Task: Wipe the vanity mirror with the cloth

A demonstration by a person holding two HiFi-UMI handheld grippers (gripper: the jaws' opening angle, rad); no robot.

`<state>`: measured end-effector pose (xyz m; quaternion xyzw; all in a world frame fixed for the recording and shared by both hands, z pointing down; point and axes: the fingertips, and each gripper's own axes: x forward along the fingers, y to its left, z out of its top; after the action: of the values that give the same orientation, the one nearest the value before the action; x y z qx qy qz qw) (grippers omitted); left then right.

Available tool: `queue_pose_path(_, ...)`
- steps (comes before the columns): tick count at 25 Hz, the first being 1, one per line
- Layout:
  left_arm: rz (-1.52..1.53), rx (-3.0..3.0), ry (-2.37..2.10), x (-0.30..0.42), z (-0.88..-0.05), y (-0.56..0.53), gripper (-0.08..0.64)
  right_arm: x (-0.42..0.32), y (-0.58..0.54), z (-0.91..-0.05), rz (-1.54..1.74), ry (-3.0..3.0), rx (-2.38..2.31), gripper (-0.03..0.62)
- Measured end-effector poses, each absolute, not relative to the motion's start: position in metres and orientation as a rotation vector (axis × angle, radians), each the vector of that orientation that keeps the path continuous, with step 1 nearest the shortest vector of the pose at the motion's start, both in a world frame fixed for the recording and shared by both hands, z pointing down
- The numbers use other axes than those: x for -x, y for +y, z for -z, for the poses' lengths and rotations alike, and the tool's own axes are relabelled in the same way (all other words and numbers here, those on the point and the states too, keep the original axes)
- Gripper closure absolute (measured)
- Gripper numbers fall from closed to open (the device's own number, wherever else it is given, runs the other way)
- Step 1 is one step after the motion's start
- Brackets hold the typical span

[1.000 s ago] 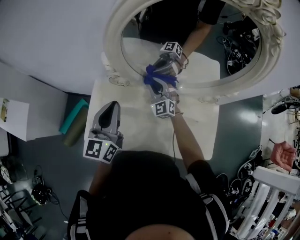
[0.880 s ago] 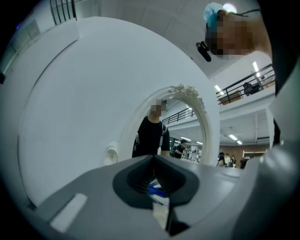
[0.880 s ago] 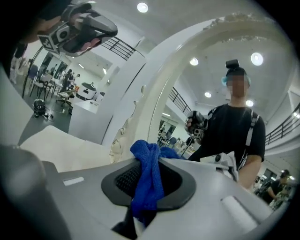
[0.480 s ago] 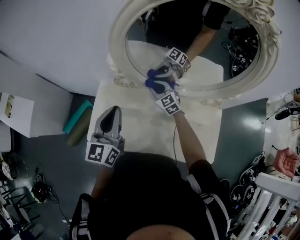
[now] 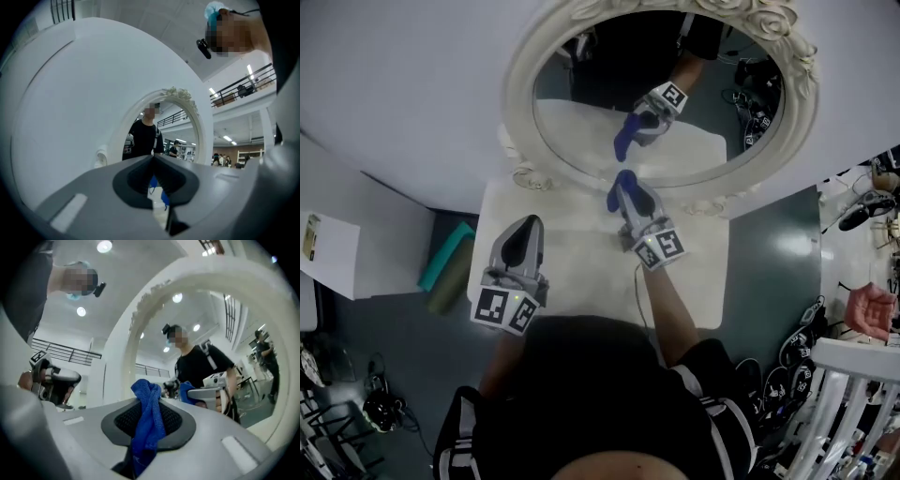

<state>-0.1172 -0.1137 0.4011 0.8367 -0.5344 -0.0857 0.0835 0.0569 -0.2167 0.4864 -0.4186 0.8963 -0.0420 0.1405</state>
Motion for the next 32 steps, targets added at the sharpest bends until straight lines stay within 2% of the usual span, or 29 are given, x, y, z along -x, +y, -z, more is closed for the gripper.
queue_pose_path(8,0.294,-2.599,-1.443,0.075,-0.386,-0.136,0.549,-0.188,-0.184,-0.356,-0.189,2.001,1.664,0.526)
queue_pose_path(14,0.298,-2.633,-1.385,0.055,-0.381,-0.133,0.549,-0.259,-0.197,-0.31,-0.268,1.775,1.808,0.527)
queue_pose_path(25,0.273,-2.62,-1.439,0.059,-0.378,-0.141,0.549,-0.285,-0.241,-0.288,-0.311,1.731,1.867,0.525)
queue_pose_path(32,0.272,-2.603,-1.472,0.061,-0.377,-0.149,0.549,-0.258,-0.246,-0.227,-0.553,1.849,1.913,0.525)
